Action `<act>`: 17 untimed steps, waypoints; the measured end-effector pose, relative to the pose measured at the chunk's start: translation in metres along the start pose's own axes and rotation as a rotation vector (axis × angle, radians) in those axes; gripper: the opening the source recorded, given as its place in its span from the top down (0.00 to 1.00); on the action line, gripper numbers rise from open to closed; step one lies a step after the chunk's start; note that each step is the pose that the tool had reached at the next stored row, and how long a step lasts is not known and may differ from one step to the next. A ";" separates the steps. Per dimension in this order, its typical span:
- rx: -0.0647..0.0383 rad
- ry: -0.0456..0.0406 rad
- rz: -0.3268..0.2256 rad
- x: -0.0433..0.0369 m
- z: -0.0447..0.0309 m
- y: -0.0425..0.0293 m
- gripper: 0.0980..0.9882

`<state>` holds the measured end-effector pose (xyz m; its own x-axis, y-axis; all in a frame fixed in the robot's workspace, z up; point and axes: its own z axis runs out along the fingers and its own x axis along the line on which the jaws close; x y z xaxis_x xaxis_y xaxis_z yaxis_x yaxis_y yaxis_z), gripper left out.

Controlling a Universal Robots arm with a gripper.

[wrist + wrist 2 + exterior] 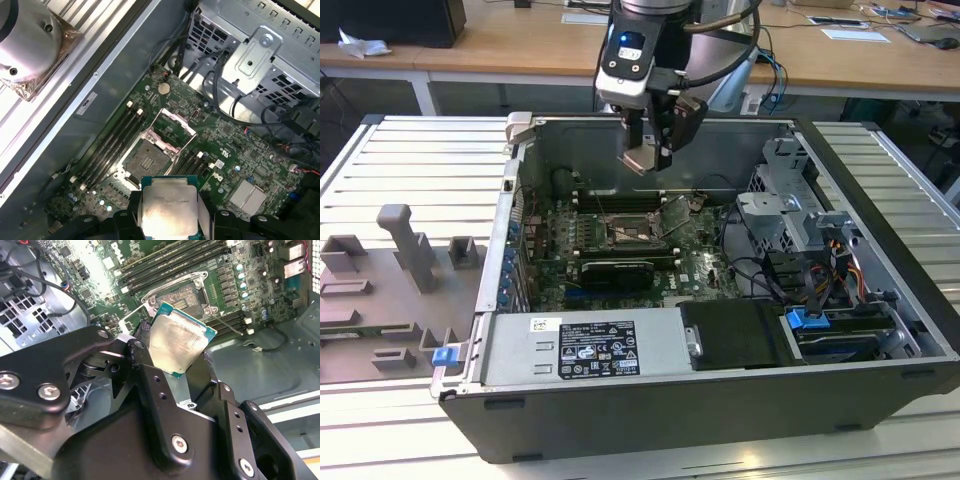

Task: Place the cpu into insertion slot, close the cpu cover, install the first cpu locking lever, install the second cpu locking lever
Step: 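Place the cpu into insertion slot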

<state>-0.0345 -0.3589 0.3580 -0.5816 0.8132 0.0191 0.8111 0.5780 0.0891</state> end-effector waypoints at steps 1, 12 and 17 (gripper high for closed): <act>0.000 -0.0004 0.006 0.0000 0.0005 -0.0001 0.51; 0.002 -0.0049 0.017 -0.0001 0.0069 -0.0006 0.51; 0.002 -0.0072 0.044 -0.0001 0.0071 -0.0007 0.51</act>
<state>-0.0345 -0.3590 0.3508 -0.5453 0.8381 0.0158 0.8358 0.5422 0.0868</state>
